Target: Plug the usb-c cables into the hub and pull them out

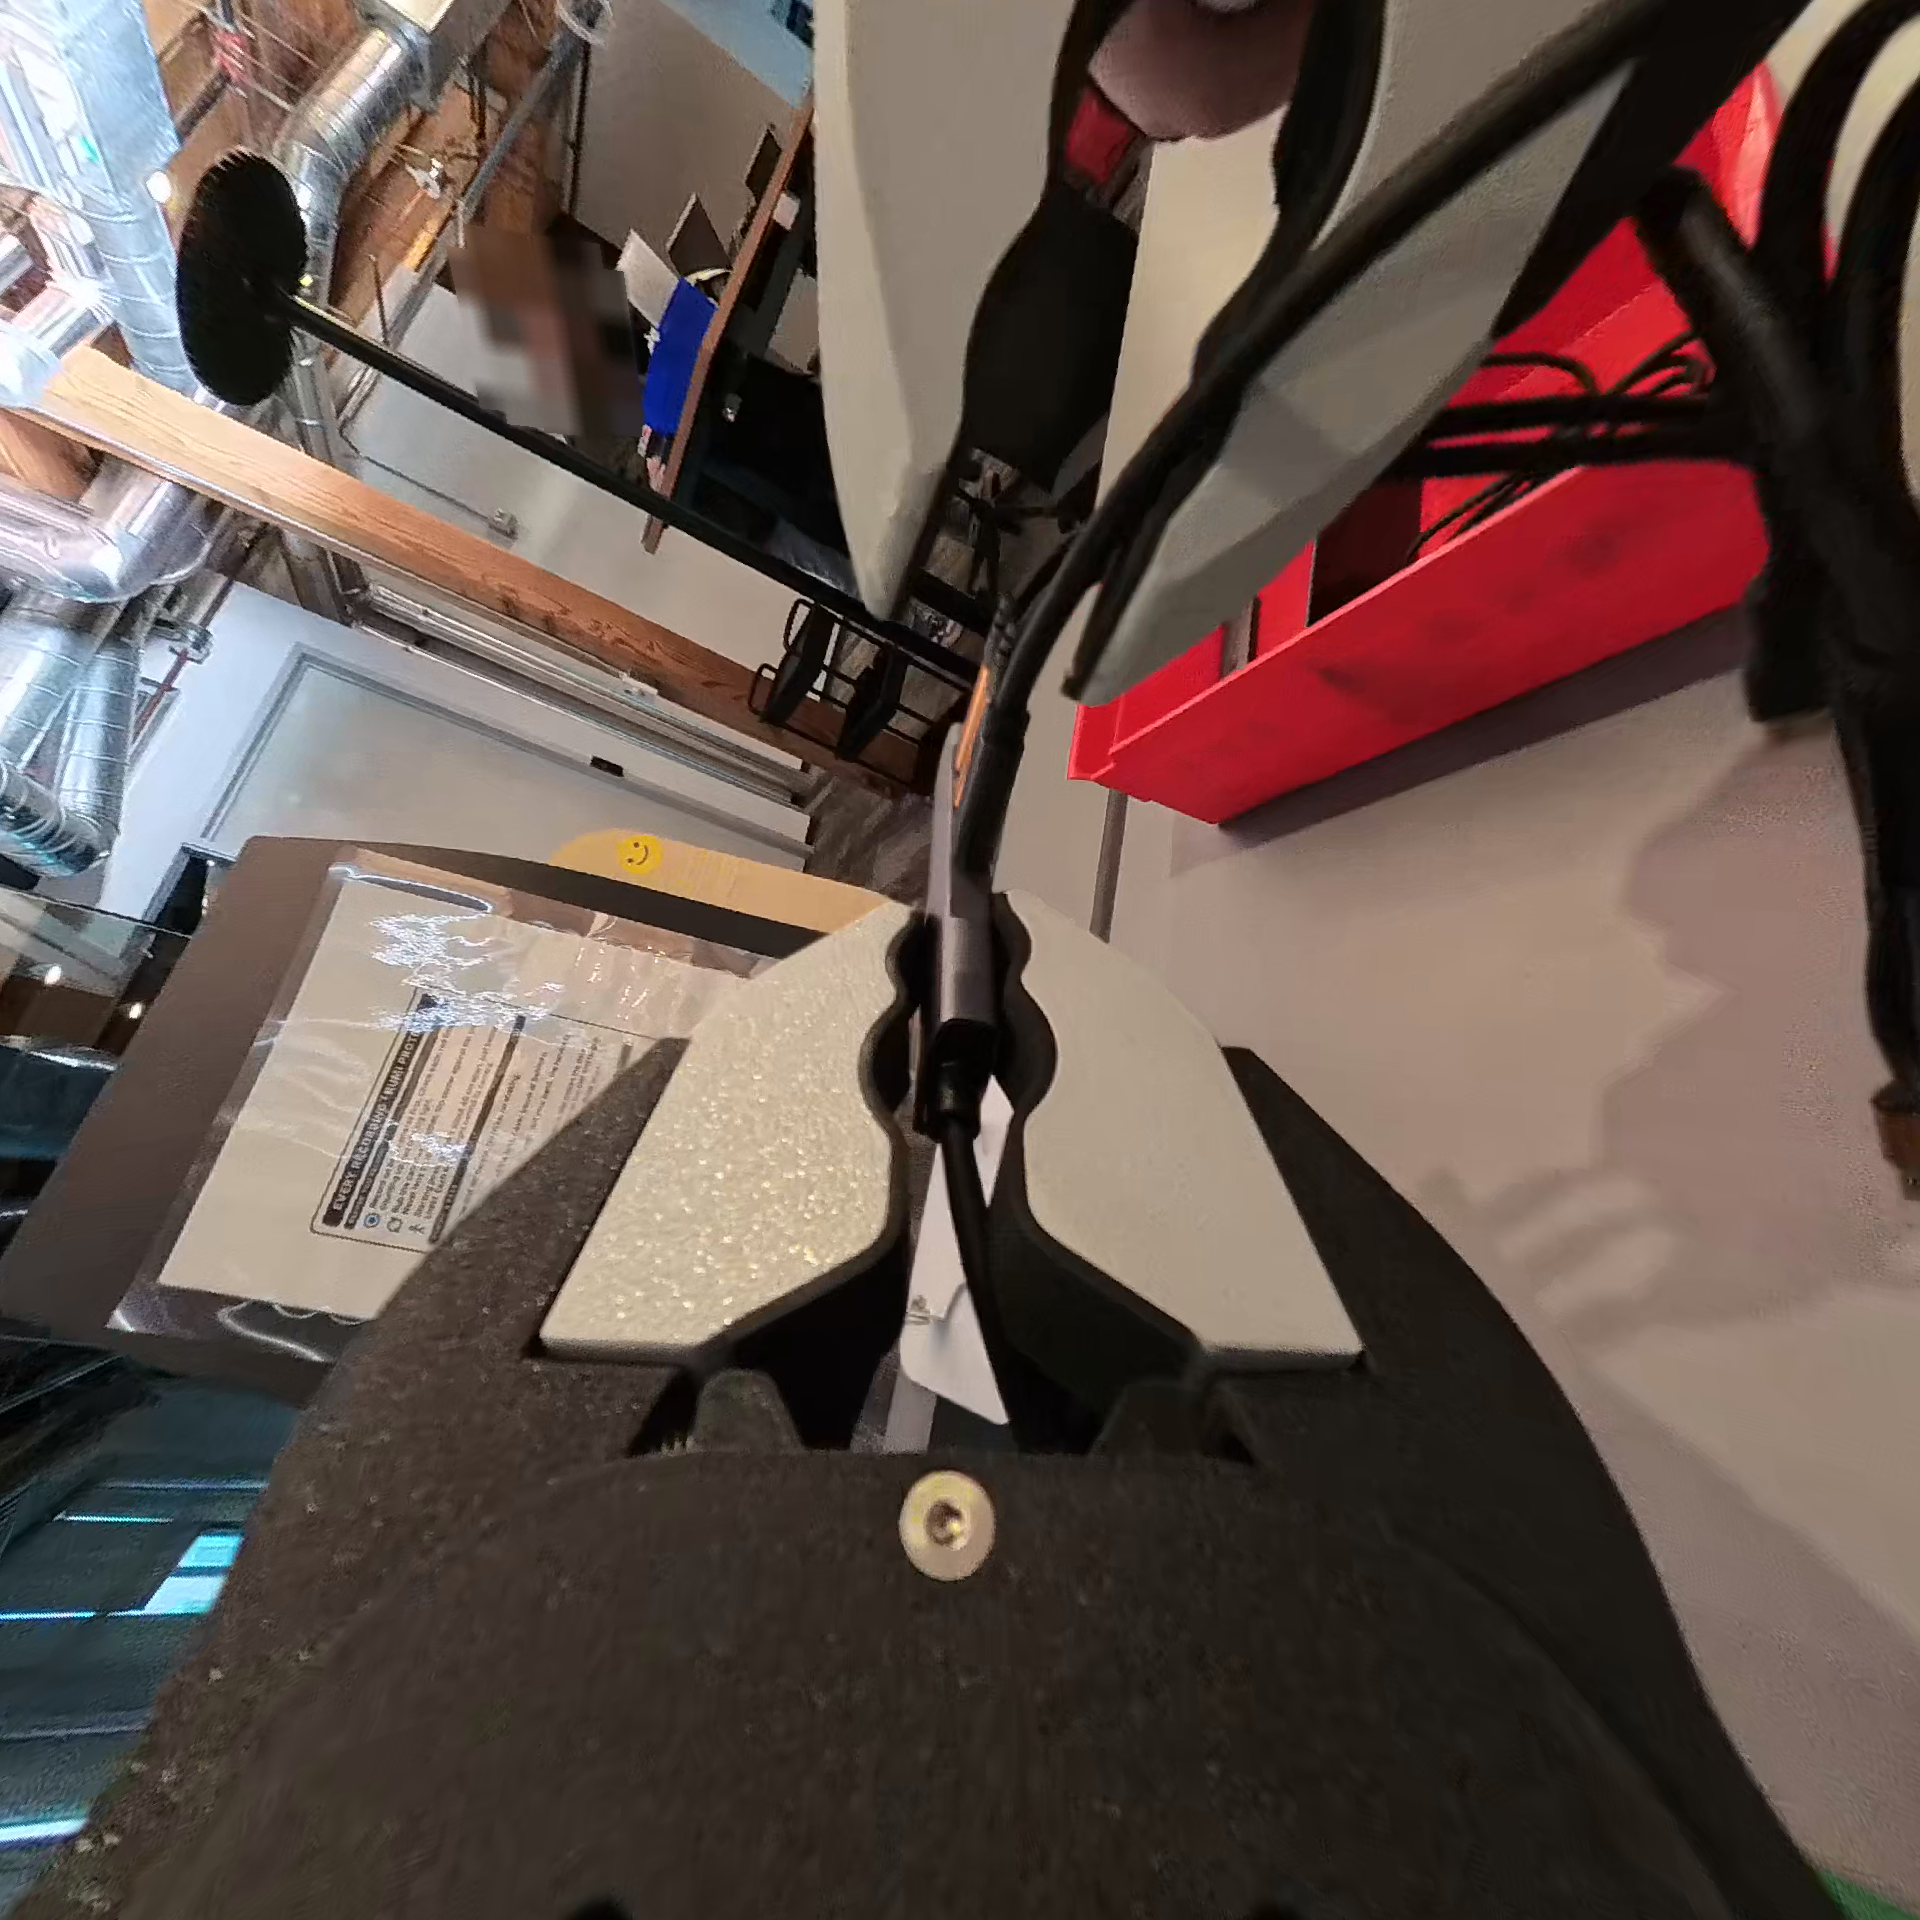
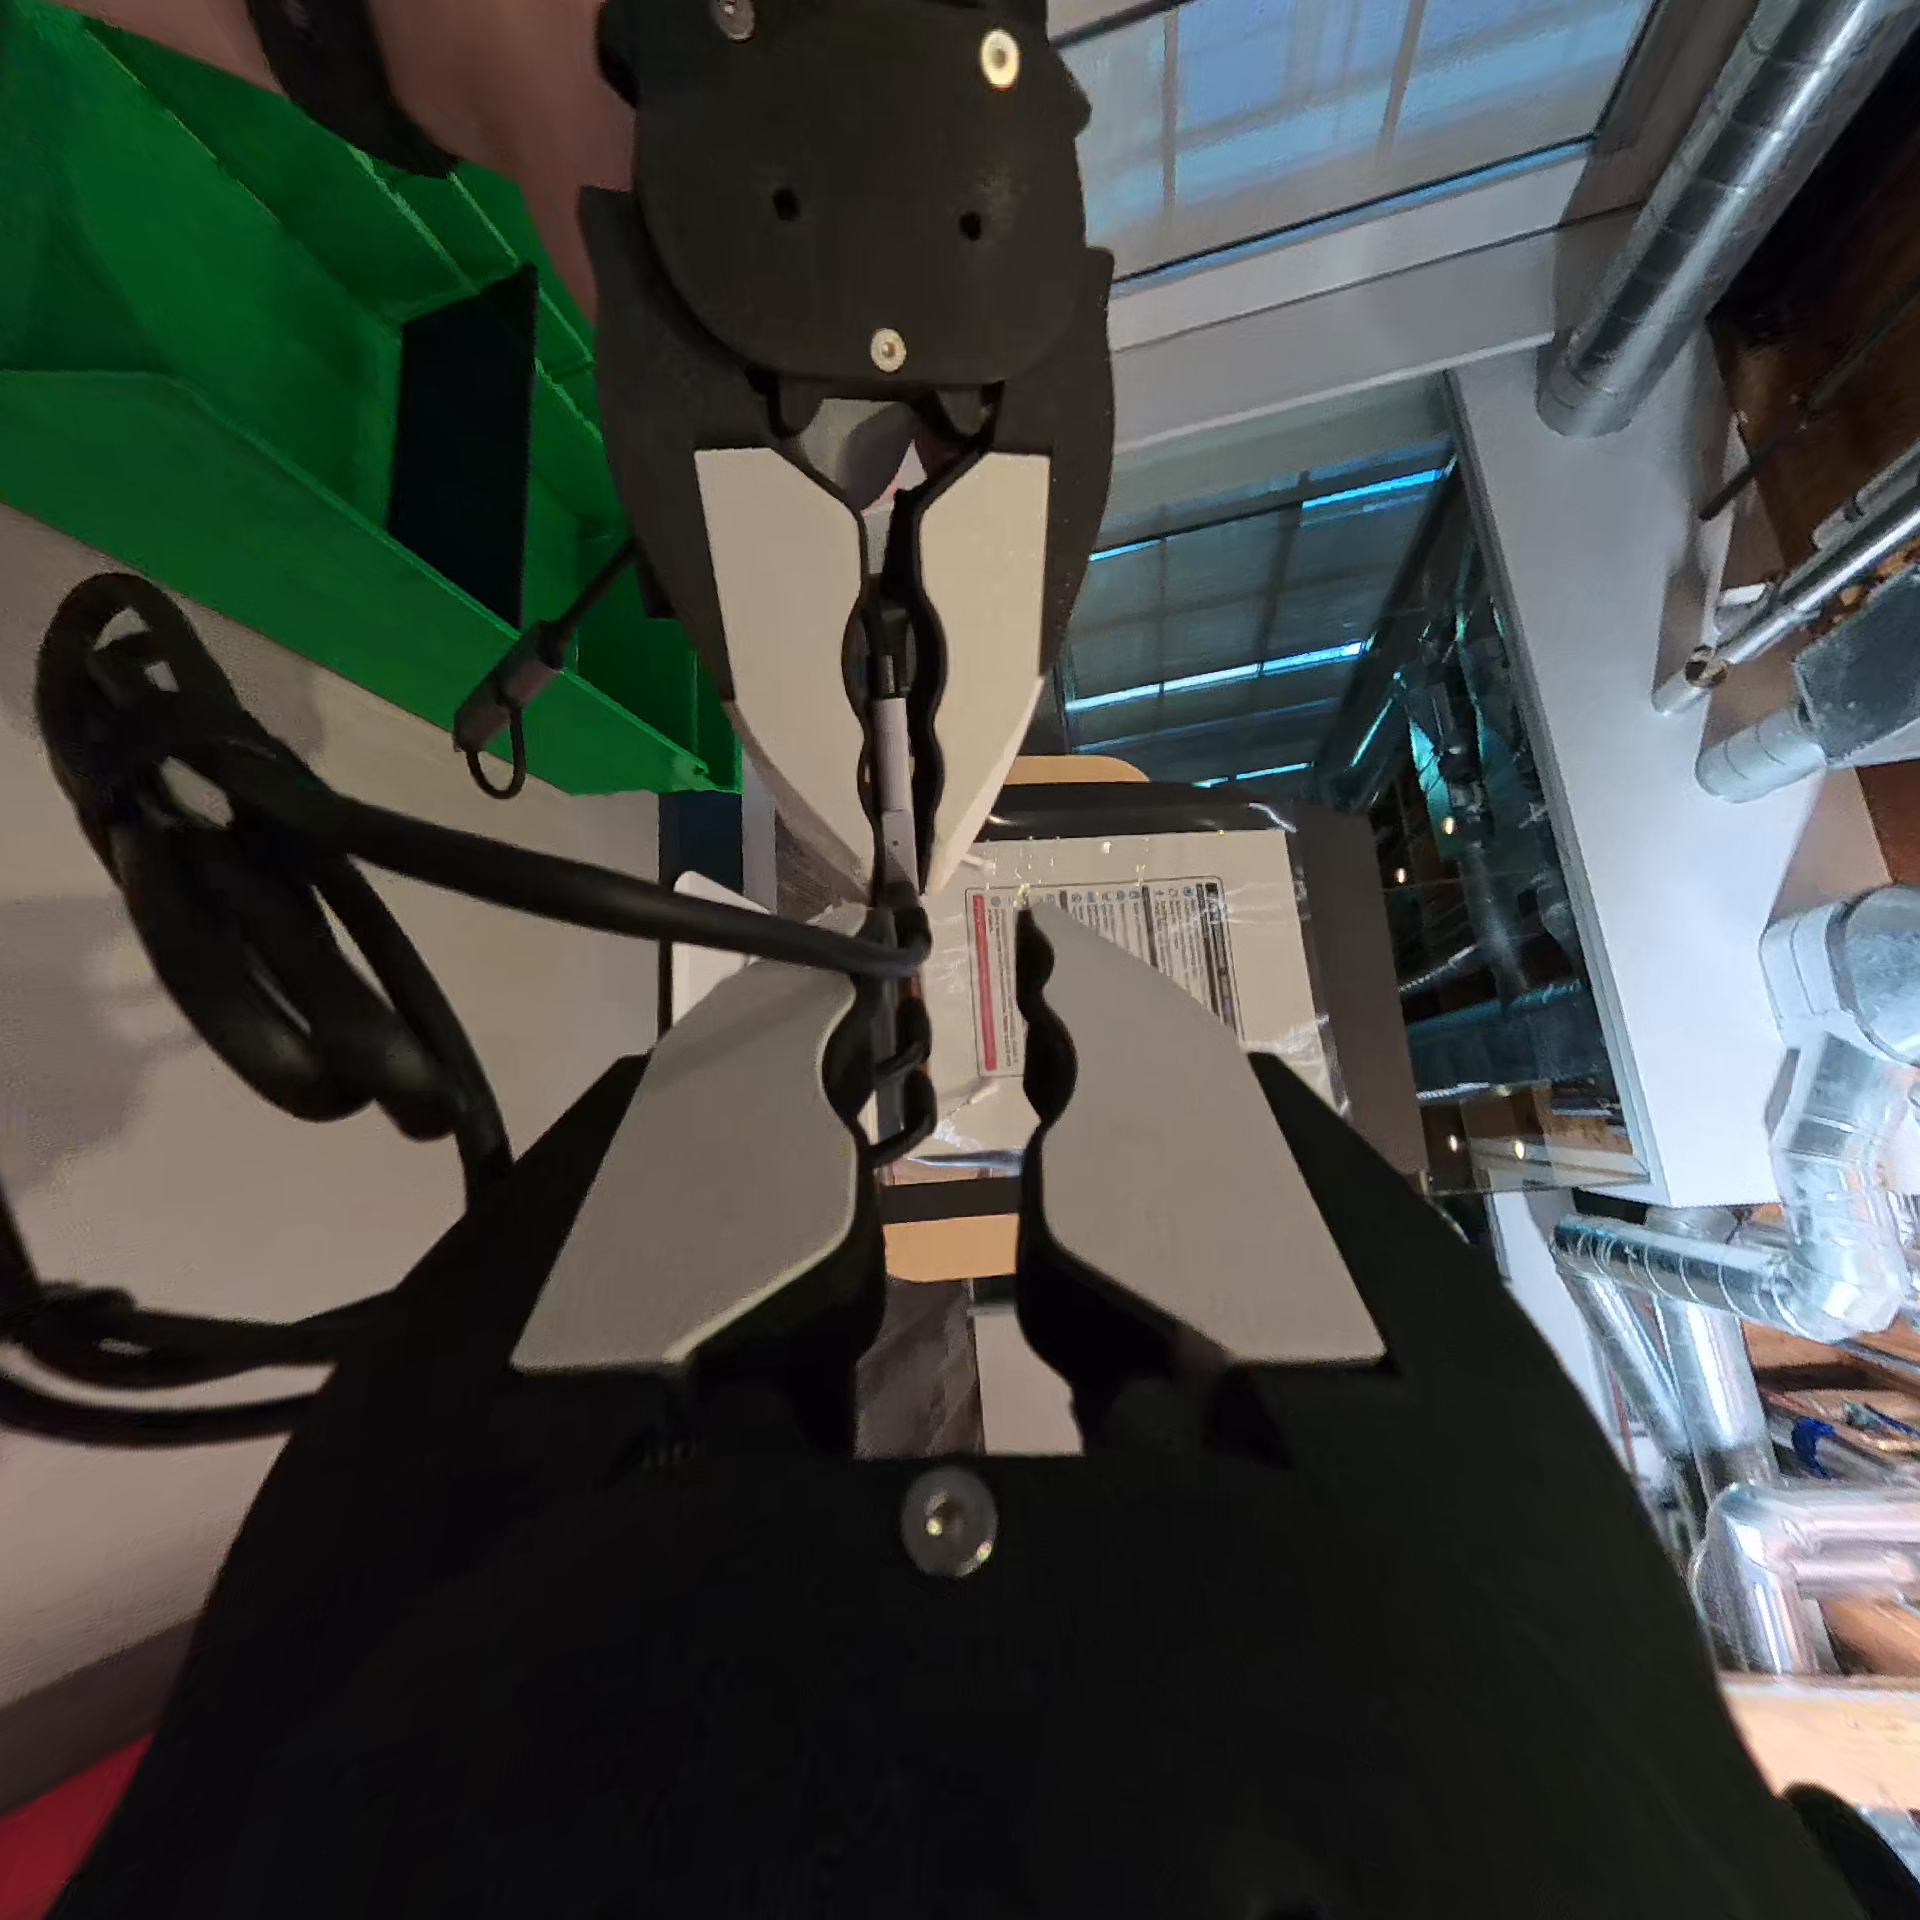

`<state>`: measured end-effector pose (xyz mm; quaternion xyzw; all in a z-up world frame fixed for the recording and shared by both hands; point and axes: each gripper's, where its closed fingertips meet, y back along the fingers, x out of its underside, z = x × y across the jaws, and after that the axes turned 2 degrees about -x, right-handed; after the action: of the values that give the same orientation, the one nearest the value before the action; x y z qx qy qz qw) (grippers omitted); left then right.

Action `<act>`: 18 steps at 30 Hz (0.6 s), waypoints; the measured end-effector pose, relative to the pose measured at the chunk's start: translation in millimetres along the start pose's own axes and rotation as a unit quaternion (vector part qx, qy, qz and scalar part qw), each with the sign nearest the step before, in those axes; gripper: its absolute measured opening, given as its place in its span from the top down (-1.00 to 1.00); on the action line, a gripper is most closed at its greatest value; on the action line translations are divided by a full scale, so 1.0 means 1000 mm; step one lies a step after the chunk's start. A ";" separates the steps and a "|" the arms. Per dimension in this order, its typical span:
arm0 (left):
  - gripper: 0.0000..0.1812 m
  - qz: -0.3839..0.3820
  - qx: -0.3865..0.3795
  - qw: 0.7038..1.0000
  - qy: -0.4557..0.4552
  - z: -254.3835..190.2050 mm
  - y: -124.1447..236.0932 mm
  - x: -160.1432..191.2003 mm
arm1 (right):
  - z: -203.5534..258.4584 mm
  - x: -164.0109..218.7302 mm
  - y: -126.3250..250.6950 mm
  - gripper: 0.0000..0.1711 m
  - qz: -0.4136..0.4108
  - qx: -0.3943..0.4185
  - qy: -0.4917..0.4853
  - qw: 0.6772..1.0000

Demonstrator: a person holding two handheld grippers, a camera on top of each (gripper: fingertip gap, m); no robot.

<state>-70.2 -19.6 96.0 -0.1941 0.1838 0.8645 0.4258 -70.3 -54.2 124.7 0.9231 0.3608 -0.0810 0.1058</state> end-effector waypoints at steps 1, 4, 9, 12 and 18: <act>0.89 0.001 0.000 1.000 0.003 0.000 -0.001 0.000 | -0.001 0.001 0.000 0.74 0.008 0.000 -0.009 1.000; 0.89 0.000 -0.006 1.000 -0.003 0.000 -0.001 -0.004 | 0.003 0.009 0.001 0.74 0.039 -0.025 -0.040 0.998; 0.89 0.009 -0.012 1.000 -0.027 -0.005 -0.003 -0.010 | 0.012 0.011 0.006 0.74 0.041 -0.053 -0.025 0.997; 0.89 0.015 -0.013 0.999 -0.032 -0.007 -0.003 -0.013 | 0.011 0.010 0.007 0.80 0.041 -0.042 0.006 0.998; 0.90 0.016 -0.031 0.998 -0.057 -0.006 0.000 -0.021 | 0.003 0.007 0.012 0.83 0.041 -0.020 0.013 0.999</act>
<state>-57.5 -36.0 101.0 -0.1542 0.1351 0.8863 0.4153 -57.2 -59.6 122.1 0.9356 0.3259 -0.0572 0.1230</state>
